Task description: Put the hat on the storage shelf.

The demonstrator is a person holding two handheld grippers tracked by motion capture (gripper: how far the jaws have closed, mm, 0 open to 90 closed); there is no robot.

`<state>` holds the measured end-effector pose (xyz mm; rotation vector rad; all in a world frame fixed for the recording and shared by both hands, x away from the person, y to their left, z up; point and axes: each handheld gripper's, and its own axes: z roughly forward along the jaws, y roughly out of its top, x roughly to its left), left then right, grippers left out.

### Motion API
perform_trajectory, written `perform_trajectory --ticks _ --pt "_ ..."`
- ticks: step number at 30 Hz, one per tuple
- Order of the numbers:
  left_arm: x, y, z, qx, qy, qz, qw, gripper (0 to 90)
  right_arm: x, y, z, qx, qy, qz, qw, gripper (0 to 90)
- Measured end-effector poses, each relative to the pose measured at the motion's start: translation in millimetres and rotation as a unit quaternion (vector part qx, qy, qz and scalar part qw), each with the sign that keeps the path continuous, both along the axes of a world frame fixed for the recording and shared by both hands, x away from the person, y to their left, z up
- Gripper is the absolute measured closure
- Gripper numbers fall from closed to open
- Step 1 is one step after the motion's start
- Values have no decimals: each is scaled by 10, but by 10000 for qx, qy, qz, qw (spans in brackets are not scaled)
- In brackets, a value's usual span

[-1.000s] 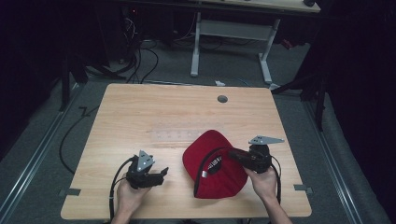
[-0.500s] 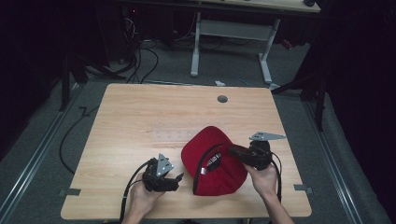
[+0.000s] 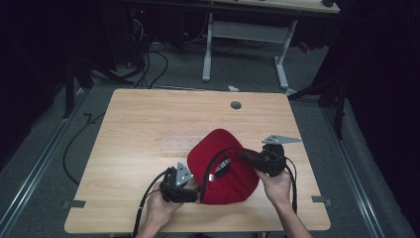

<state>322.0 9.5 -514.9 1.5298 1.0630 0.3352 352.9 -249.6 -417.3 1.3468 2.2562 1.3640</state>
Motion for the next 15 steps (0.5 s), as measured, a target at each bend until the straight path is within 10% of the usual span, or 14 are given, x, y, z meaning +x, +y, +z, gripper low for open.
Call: perform_trajectory --ticks 15 --pt "-63 29 118 -98 -238 76 9996 215 15 49 -42 -382 158 -56 9991 818"
